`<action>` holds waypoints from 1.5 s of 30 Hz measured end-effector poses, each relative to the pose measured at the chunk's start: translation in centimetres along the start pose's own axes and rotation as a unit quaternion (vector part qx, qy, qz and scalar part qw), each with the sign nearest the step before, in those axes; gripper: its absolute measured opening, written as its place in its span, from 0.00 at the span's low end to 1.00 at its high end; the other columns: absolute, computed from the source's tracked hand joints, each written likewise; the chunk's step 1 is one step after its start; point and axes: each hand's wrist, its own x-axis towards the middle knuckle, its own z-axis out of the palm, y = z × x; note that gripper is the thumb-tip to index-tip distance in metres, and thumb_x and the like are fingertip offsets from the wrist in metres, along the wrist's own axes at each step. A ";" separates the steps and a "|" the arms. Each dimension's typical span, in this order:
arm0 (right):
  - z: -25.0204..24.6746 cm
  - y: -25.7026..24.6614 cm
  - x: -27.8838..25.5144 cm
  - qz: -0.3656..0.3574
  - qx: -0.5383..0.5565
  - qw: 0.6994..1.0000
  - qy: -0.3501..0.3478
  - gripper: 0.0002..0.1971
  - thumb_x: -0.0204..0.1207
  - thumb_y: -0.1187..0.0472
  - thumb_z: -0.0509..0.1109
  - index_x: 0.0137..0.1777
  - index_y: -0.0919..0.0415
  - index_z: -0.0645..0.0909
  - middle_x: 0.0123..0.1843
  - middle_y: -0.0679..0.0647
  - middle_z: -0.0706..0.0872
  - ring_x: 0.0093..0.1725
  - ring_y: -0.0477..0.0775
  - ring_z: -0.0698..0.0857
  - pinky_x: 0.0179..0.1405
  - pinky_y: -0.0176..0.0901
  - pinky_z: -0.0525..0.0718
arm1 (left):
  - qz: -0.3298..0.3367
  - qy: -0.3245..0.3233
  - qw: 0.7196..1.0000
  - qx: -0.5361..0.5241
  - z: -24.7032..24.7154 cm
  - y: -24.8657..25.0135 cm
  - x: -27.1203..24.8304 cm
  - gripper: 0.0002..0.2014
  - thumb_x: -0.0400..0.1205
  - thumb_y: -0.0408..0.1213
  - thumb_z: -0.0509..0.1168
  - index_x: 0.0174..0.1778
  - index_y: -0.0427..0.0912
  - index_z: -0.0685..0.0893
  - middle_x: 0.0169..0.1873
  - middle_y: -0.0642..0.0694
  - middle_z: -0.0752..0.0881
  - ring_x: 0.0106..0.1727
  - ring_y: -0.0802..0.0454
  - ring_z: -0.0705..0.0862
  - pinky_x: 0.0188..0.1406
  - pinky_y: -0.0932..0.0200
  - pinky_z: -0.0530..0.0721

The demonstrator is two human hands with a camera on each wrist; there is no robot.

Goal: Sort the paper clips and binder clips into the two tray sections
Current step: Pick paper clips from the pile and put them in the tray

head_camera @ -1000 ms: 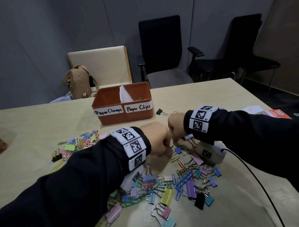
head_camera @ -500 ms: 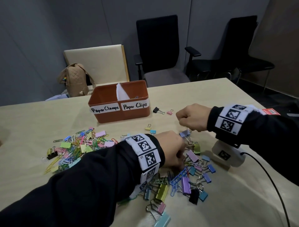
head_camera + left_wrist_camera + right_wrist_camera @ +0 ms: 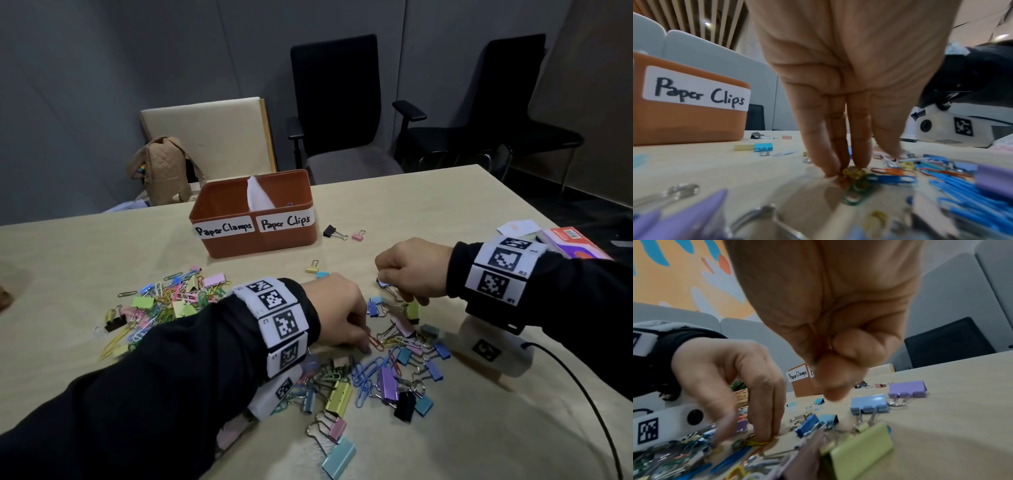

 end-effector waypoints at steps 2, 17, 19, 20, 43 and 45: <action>0.2 0.3 -0.2 0.007 -0.004 1.000 -0.027 0.12 0.79 0.68 0.55 0.35 0.58 0.73 0.33 0.58 0.88 0.23 0.52 0.80 0.27 0.44 0.80 | -0.005 -0.017 1.000 0.012 0.6 0.5 -0.3 0.27 0.65 0.62 0.77 0.54 0.49 0.87 0.47 0.53 0.88 0.47 0.54 0.85 0.50 0.53 0.87; 1.4 -1.5 -2.1 -0.113 -0.143 0.978 -0.097 0.18 0.67 0.53 0.81 0.57 0.49 0.86 0.41 0.43 0.84 0.41 0.45 0.82 0.45 0.39 0.79 | -0.007 0.009 1.000 0.004 0.6 0.6 -1.3 0.11 0.75 0.35 0.71 0.52 0.43 0.89 0.46 0.50 0.88 0.43 0.55 0.82 0.39 0.64 0.78; 1.6 -2.0 -2.4 -0.130 -0.171 0.971 -0.110 0.21 0.67 0.52 0.81 0.61 0.47 0.84 0.51 0.43 0.86 0.51 0.47 0.83 0.51 0.39 0.81 | -0.033 0.023 0.998 -0.044 0.1 -0.5 -1.6 0.07 0.73 0.36 0.73 0.47 0.45 0.89 0.39 0.52 0.88 0.39 0.57 0.84 0.39 0.64 0.83; 1.8 -2.2 -2.6 -0.144 -0.187 0.966 -0.109 0.23 0.67 0.51 0.80 0.62 0.46 0.83 0.55 0.43 0.85 0.54 0.47 0.83 0.53 0.40 0.80 | -0.047 0.039 0.996 -0.070 -0.3 -1.2 -1.8 0.06 0.73 0.35 0.74 0.45 0.45 0.89 0.35 0.55 0.86 0.34 0.61 0.83 0.37 0.66 0.83; 4.0 -5.3 -0.9 -0.162 -0.278 0.933 -0.161 0.09 0.71 0.59 0.76 0.49 0.60 0.86 0.47 0.56 0.88 0.49 0.58 0.86 0.45 0.44 0.83 | -0.200 0.393 0.871 -0.216 -12.4 -12.2 1.7 0.10 0.71 0.25 0.74 0.33 0.47 0.87 0.27 0.50 0.87 0.30 0.55 0.85 0.40 0.60 0.87; 4.3 -5.3 -0.8 -0.160 -0.295 0.927 -0.167 0.12 0.70 0.58 0.77 0.51 0.61 0.86 0.48 0.58 0.87 0.49 0.60 0.85 0.43 0.45 0.83 | -0.223 0.381 0.885 -0.148 -12.1 -12.6 2.4 0.07 0.73 0.29 0.73 0.42 0.46 0.90 0.34 0.49 0.88 0.40 0.53 0.88 0.43 0.63 0.83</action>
